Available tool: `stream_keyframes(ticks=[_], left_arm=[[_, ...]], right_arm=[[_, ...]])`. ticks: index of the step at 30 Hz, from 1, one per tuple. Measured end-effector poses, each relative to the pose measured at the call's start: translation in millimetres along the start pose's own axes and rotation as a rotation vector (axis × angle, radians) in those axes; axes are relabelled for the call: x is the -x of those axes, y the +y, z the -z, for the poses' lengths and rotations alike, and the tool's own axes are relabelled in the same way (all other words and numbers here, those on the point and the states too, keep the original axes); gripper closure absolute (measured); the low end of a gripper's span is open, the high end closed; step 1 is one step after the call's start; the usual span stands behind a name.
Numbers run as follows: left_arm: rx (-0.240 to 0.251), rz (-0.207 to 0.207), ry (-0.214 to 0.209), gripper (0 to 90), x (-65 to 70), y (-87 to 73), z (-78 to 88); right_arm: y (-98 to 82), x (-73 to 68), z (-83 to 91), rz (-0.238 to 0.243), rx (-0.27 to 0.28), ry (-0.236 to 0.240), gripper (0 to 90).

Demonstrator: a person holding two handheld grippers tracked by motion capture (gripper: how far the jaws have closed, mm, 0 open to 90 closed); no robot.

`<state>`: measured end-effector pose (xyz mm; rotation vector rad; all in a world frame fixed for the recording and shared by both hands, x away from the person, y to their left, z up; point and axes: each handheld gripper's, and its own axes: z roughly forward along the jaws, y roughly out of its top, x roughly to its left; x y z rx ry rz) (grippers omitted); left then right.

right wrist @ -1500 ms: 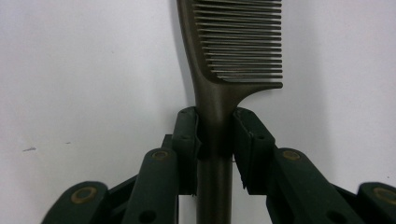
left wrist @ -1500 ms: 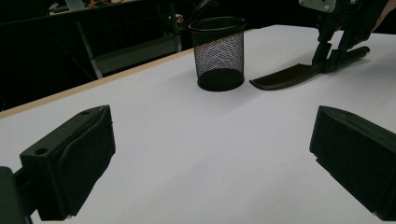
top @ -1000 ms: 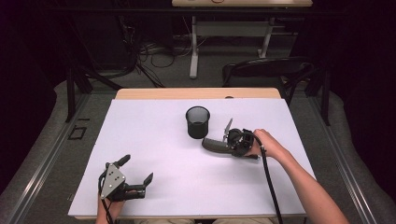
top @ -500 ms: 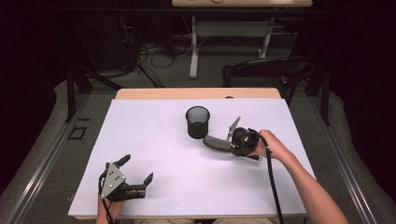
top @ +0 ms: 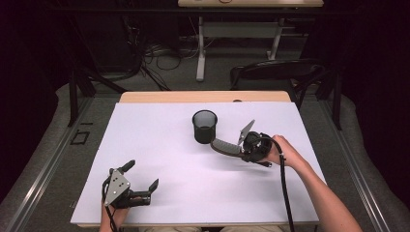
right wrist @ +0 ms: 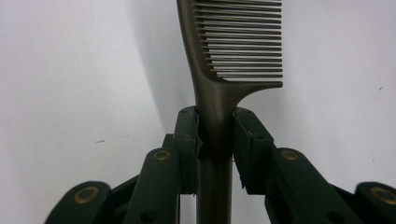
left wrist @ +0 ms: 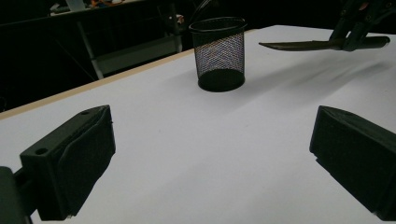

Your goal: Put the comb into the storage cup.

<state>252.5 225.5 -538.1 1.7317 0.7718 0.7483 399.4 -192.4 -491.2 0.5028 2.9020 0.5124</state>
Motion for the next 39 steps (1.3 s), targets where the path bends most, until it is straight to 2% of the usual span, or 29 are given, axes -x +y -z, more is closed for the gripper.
stream_keyframes(ticks=[12,16,24,33,39], left_arm=[[0.000,0.001,0.001,0.3,0.2,-0.1,-0.3],[-0.002,0.000,-0.002,0.3,0.5,0.0,-0.5],[-0.004,0.003,0.000,0.3,0.0,-0.3,-0.6],[-0.009,0.005,0.004,0.3,-0.1,-0.9,-1.3],[-0.009,0.001,0.001,0.3,0.5,-0.5,-1.4]], right_arm=[[-7.5,-5.8,9.2,-0.038,0.099,0.009,72.8],[-11.2,-6.4,11.2,-0.067,0.130,0.006,72.8],[-15.8,-9.6,15.0,-0.071,0.179,-0.013,72.7],[-22.4,-9.8,12.7,-0.108,0.216,-0.025,72.7],[-23.5,-9.9,13.8,-0.112,0.233,-0.032,72.7]])
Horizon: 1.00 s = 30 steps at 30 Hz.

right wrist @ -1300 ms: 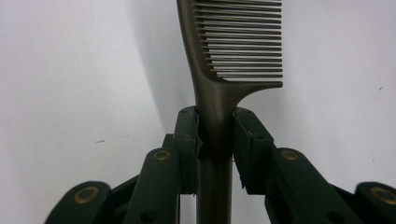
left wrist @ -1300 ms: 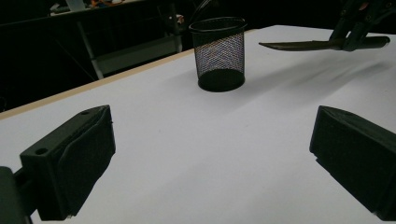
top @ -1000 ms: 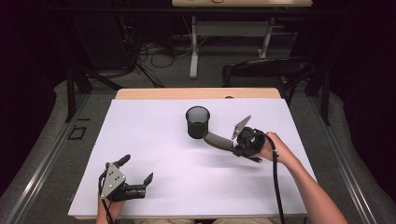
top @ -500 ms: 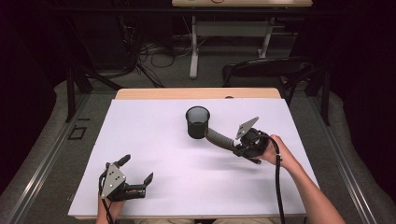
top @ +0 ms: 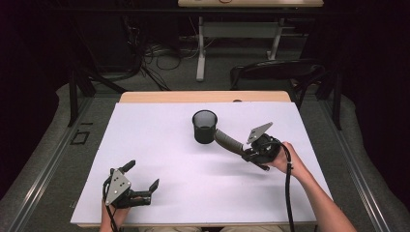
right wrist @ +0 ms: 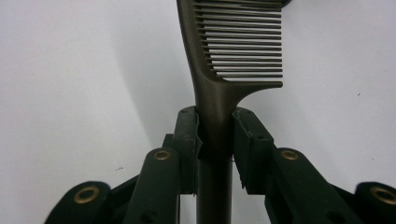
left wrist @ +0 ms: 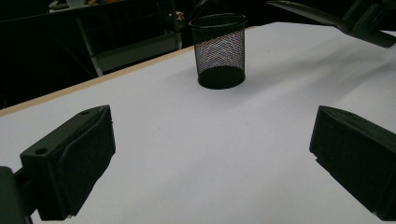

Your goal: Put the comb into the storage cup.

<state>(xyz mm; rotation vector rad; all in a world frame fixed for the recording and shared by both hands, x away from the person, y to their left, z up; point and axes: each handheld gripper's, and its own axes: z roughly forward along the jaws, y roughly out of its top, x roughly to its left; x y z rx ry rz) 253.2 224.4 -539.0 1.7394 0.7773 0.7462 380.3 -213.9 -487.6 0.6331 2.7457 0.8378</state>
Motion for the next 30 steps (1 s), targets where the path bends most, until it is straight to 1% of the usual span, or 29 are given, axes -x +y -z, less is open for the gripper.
stream_keyframes(ticks=[4,5,6,8,16,24,30], left_arm=[[0.001,0.001,0.000,0.3,-0.7,-0.1,0.6],[0.002,0.003,-0.001,0.3,-0.8,-0.2,0.5],[0.001,0.001,-0.002,0.3,-0.8,-0.3,0.3],[-0.001,0.000,-0.004,0.3,-0.5,-0.3,0.1],[0.001,0.000,0.003,0.3,-0.6,-0.2,0.8],[-0.001,-0.005,0.002,0.3,-0.6,-0.2,0.5],[0.000,-0.002,0.003,0.3,-0.9,-0.2,1.0]], right_arm=[[-0.8,-0.1,1.4,-0.017,0.016,-0.003,72.7],[-0.8,-0.1,1.9,-0.018,0.012,-0.001,72.8],[-1.1,0.0,1.6,-0.013,0.020,-0.004,72.7],[-1.6,0.3,1.9,-0.019,0.027,-0.001,72.7],[-2.9,0.5,4.0,-0.038,0.049,-0.025,72.7],[-1.8,-0.9,1.5,-0.059,0.075,-0.031,72.7],[-1.9,-1.5,-2.7,-0.072,0.098,-0.049,72.7]])
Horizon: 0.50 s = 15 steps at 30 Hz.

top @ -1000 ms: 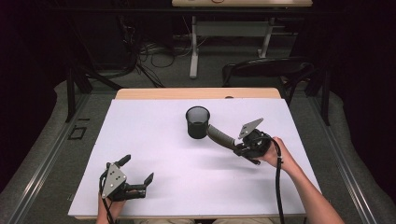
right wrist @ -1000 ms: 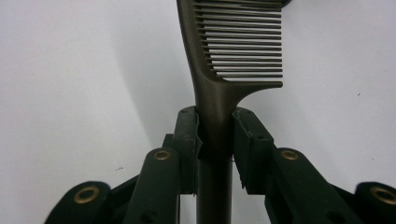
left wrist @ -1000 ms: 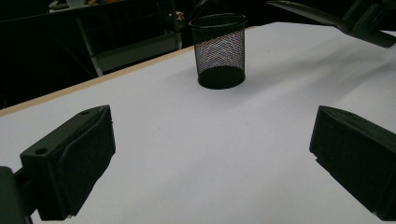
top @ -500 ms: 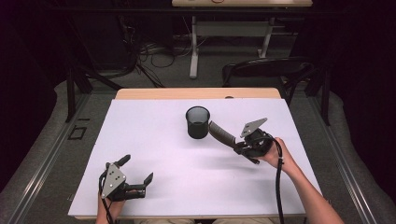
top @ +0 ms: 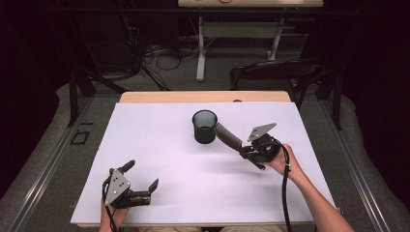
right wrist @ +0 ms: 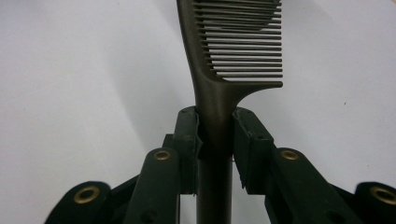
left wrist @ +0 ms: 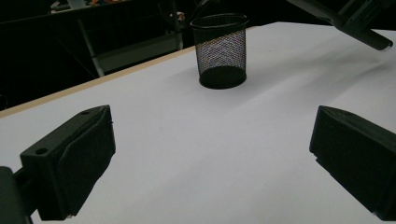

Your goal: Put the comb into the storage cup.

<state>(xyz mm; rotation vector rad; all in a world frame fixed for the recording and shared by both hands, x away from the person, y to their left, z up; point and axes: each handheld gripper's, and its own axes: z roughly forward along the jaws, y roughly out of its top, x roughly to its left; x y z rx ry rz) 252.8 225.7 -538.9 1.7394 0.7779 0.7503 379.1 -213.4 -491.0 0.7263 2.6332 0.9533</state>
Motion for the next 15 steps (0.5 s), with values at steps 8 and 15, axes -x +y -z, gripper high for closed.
stream_keyframes(ticks=[8,15], left_arm=[[0.001,0.000,-0.002,0.3,0.2,0.0,-0.7],[0.002,0.000,-0.002,0.3,0.9,0.2,-1.6]], right_arm=[[1.2,-0.1,0.7,-0.021,0.053,-0.029,72.8],[1.4,1.3,1.5,-0.039,0.101,-0.047,72.8]])
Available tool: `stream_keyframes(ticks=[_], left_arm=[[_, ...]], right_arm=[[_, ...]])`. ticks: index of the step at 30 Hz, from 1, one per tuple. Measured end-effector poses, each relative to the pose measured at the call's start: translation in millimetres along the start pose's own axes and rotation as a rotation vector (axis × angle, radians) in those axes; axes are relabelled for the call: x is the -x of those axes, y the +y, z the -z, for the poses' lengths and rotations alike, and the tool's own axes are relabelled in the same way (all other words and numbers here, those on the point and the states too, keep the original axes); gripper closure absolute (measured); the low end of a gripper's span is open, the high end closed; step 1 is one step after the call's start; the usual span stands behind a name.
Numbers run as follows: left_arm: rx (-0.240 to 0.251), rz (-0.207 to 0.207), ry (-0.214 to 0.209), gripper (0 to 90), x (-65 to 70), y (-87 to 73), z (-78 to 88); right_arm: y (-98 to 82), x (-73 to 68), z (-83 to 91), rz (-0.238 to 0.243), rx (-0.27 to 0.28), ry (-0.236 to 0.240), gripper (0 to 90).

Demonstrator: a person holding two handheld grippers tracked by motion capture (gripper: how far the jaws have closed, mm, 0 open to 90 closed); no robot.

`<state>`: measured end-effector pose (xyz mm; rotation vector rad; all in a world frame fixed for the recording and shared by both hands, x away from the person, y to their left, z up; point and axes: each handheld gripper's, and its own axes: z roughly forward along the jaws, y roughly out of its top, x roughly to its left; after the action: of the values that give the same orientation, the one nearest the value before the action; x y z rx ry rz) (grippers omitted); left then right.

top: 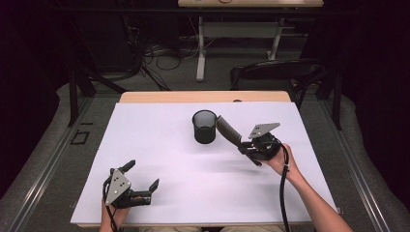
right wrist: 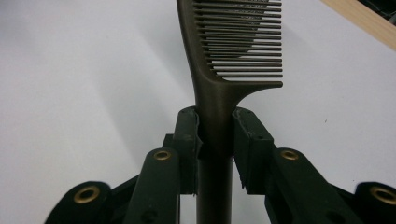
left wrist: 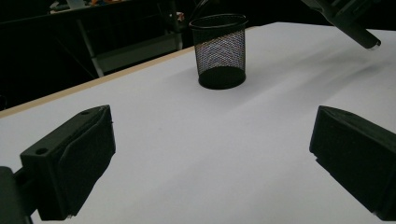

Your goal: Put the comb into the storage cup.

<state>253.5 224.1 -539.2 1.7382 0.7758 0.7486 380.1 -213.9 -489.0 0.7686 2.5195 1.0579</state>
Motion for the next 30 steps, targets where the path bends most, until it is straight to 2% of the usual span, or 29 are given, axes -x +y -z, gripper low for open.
stream_keyframes(ticks=[13,30], left_arm=[[0.005,0.003,0.001,0.3,-1.5,0.3,1.3],[0.011,0.005,0.000,0.3,0.1,0.9,1.3]], right_arm=[[-0.7,2.7,-2.4,-0.016,0.060,-0.027,72.8],[1.6,0.8,-7.0,-0.014,0.103,-0.044,72.9]])
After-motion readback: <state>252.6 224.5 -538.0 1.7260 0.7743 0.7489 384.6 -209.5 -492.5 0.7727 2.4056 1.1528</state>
